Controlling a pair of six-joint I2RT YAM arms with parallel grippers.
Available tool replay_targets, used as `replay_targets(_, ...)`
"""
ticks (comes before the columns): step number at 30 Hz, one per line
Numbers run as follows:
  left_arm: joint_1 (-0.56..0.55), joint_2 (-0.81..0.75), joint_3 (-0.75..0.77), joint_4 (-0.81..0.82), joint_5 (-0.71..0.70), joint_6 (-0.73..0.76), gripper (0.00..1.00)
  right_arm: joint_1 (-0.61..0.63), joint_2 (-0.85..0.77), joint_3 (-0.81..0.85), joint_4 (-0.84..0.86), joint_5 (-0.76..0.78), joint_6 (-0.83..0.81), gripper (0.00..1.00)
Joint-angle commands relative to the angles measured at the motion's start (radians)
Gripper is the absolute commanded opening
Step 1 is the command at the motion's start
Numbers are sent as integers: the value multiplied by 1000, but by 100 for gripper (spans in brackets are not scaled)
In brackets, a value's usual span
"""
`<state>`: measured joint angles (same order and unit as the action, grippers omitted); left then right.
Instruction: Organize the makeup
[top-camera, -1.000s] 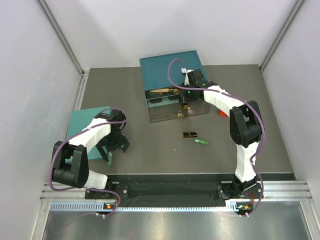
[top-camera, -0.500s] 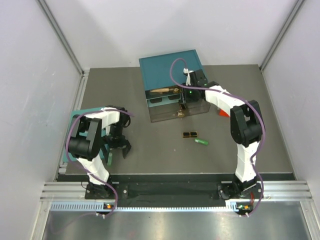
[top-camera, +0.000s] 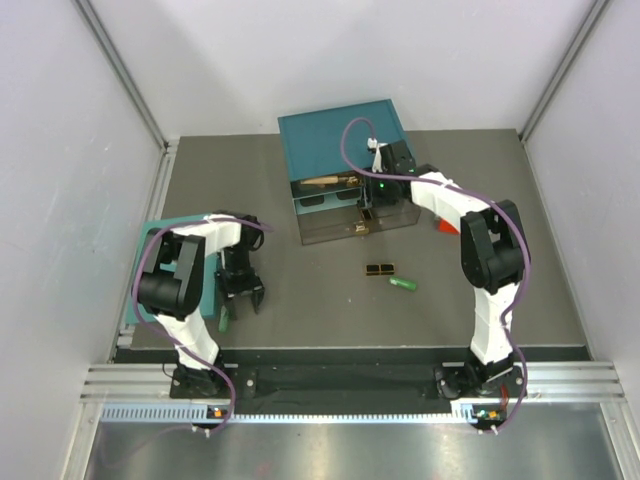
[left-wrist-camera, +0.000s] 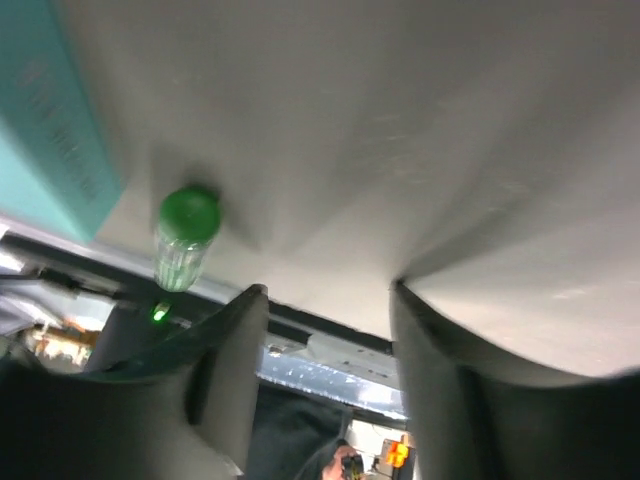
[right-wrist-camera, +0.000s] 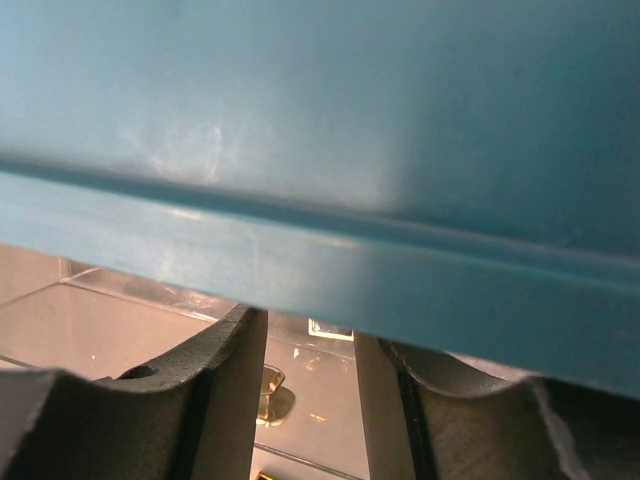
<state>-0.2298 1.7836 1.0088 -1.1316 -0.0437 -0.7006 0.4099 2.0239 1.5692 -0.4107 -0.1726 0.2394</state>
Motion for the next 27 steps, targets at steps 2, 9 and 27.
replay_targets(2,-3,22,-9,303,-7,-5,51,-8,-51,-23,39,-15,12,41)
replay_targets(9,-17,-6,36,280,-13,42,55,27,-135,-49,33,-24,24,43)
replay_targets(27,-20,-222,48,156,-130,145,76,3,-93,356,-77,74,21,51)
